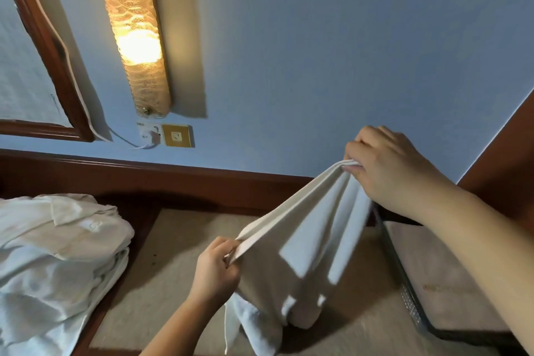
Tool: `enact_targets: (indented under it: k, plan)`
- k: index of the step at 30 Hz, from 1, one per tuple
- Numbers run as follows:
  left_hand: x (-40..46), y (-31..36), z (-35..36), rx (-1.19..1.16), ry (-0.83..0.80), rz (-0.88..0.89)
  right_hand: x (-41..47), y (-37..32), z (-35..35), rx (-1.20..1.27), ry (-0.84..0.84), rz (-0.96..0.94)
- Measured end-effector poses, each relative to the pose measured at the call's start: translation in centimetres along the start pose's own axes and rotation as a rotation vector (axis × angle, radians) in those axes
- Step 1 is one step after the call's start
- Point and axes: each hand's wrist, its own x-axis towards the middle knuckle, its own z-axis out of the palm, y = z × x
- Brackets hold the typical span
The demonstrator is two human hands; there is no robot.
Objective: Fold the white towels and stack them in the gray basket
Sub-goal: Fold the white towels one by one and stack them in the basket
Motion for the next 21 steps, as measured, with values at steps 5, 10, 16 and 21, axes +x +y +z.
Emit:
enact_targets:
  k: [5,10,16,21]
  plan:
    - [0.4,1.6,0.5,0.21,-0.071,0.14,-2.0,2.7,0.9,0.193,-0.117,0.11]
    - [-1.1,3.5,4.3,0.393,-0.121,0.119,-4.2,3.7,0.3,0.178,-0.063,-0.008]
    - [-3.9,7.3,5.0,0.303,0.136,0.061,-5.8,4.7,-1.6,0.094,0.035,-0.07]
    - [-5.1,7.0,4.7,0.395,0.115,0.11,-6.3,4.4,-2.0,0.158,0.094,-0.112]
